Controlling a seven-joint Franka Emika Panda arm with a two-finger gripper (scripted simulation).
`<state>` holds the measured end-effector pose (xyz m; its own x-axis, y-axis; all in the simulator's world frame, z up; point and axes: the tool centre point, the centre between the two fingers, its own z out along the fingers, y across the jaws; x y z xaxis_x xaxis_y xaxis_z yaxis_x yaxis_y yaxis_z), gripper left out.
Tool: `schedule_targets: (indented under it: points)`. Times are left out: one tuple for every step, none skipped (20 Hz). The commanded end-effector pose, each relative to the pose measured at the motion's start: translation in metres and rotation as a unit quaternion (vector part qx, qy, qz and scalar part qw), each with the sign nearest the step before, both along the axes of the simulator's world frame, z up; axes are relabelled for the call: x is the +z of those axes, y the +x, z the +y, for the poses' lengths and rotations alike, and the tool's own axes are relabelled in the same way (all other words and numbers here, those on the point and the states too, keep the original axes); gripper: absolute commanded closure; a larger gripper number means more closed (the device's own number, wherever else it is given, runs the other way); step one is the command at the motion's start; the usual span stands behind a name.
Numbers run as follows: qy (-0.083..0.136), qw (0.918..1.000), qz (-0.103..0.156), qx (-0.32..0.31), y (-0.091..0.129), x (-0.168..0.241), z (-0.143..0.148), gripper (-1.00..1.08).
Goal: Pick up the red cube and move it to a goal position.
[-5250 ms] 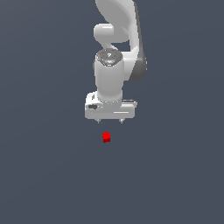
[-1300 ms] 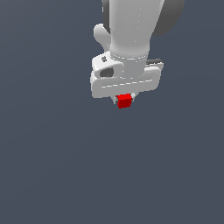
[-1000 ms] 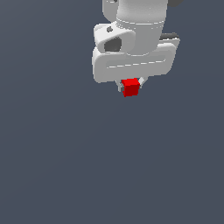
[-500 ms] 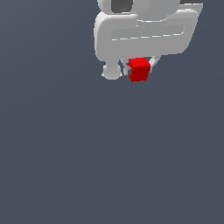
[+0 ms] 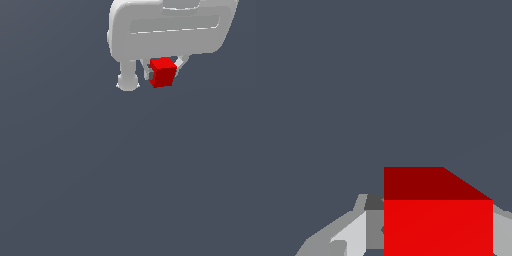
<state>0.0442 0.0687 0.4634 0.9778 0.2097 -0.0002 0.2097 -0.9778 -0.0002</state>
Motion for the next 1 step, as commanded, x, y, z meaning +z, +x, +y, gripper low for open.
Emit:
schedule_targets:
  points:
    - [0.000, 1.0000, 0.000, 0.000, 0.0003, 0.0006, 0.0000, 1.08]
